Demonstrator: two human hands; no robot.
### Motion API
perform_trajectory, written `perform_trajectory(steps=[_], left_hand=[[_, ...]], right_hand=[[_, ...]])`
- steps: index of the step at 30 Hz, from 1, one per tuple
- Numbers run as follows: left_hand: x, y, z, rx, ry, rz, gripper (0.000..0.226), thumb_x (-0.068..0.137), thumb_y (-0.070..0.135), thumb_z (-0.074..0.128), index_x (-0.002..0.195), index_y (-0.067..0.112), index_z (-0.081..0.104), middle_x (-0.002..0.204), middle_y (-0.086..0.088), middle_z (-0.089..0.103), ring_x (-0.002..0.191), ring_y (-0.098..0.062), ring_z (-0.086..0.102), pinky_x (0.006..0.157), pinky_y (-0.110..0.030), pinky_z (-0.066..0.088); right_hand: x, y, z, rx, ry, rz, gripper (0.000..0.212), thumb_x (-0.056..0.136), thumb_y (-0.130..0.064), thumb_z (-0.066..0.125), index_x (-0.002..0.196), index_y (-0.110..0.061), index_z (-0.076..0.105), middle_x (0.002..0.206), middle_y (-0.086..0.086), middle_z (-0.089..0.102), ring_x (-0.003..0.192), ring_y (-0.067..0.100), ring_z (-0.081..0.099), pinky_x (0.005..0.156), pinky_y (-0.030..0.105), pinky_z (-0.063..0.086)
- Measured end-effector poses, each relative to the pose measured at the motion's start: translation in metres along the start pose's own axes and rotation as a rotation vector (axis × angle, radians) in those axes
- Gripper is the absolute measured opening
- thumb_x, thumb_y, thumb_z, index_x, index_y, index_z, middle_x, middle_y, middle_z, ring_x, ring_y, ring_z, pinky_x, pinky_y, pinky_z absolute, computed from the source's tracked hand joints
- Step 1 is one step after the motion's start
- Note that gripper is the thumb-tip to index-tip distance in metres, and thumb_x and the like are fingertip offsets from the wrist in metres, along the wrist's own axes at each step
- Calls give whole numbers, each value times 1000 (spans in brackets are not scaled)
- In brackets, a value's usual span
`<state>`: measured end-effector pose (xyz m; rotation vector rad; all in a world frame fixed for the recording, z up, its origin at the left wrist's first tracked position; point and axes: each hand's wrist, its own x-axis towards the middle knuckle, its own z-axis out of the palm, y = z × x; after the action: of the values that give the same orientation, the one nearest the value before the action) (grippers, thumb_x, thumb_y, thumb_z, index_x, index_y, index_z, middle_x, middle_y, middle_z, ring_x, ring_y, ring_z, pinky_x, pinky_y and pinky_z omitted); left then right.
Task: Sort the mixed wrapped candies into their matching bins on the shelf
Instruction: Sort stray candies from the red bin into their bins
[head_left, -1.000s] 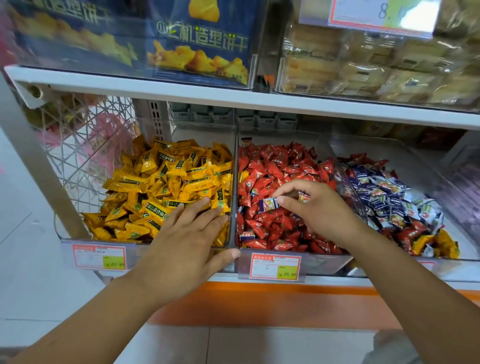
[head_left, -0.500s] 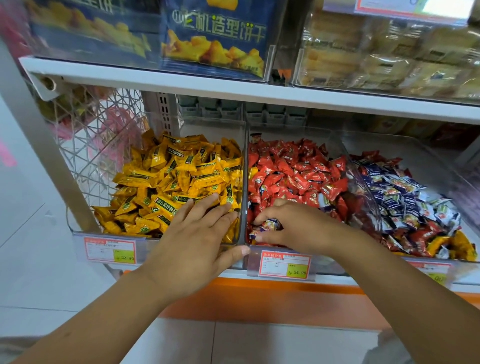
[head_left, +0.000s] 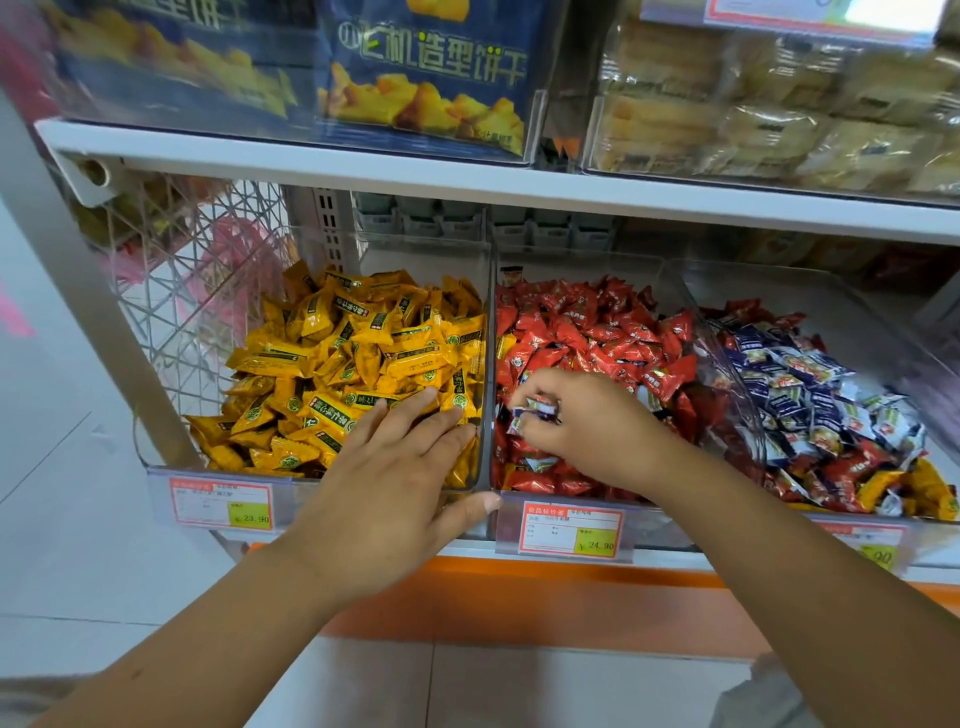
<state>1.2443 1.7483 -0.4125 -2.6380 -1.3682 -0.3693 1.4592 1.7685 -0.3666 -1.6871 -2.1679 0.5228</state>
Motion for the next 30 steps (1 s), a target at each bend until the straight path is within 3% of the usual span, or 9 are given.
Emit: perform_trajectory(steps=[2,5,8,13,15,18,21,25,30], left_hand=[[-1,0,0,1,6,-1,74,94,69,19,129,18,60,134,3,58,136,-22,41,106,-52,39],[0,0,0,8,19,1,73,95,68,20,128,18,61,133,3,60,135,-23,43,106,-51,39],[-1,1,-1,7,21,3,74,95,68,19,127,17,62,132,2,60,135,-23,43,105,-52,40],[-1,0,-1,12,16,6,73,95,68,19,127,18,61,133,3,60,135,-23,43,105,-52,41],[0,0,-1,6,12,6,74,95,68,19,128,17,61,133,2,59,135,-23,43,105,-52,41],[0,0,-1,8,8,10,74,95,69,18,128,18,61,133,2,59,135,-24,44,105,-53,41],[0,0,-1,7,7,11,75,95,69,18,128,18,61,133,2,59,135,-23,44,104,-52,41],[0,0,-1,-2,6,9,75,94,70,17,127,18,62,133,3,59,135,-22,42,106,-52,39],[0,0,-2,10,8,5,75,95,69,17,126,18,62,132,3,60,134,-23,45,104,-51,40]], right_hand=[[7,-3,6,-142,-13,-14,32,97,-29,49,128,-30,56,74,-10,61,56,2,48,52,22,32],[16,-3,14,-306,6,-10,43,97,-31,44,140,-32,45,125,3,63,105,21,58,78,31,45],[22,-2,19,-410,30,-15,40,97,-42,46,137,-35,49,132,-1,59,117,23,55,81,32,43],[23,1,17,-363,66,-50,26,95,-42,53,119,-39,60,111,-7,67,103,17,59,68,27,33],[17,2,12,-258,76,-40,16,94,-38,56,107,-40,65,90,-9,69,82,11,61,61,26,35],[9,7,4,-82,103,5,8,93,-35,59,91,-39,65,62,-5,61,46,5,44,48,25,30],[1,11,-7,41,150,18,10,92,-31,61,86,-37,65,74,-11,66,52,1,51,53,26,39],[-13,13,-15,84,161,33,11,93,-29,61,85,-34,66,54,-17,57,47,2,49,50,25,37],[-21,19,-14,170,176,74,10,91,-27,63,83,-32,61,65,-12,60,49,3,50,53,31,43]])
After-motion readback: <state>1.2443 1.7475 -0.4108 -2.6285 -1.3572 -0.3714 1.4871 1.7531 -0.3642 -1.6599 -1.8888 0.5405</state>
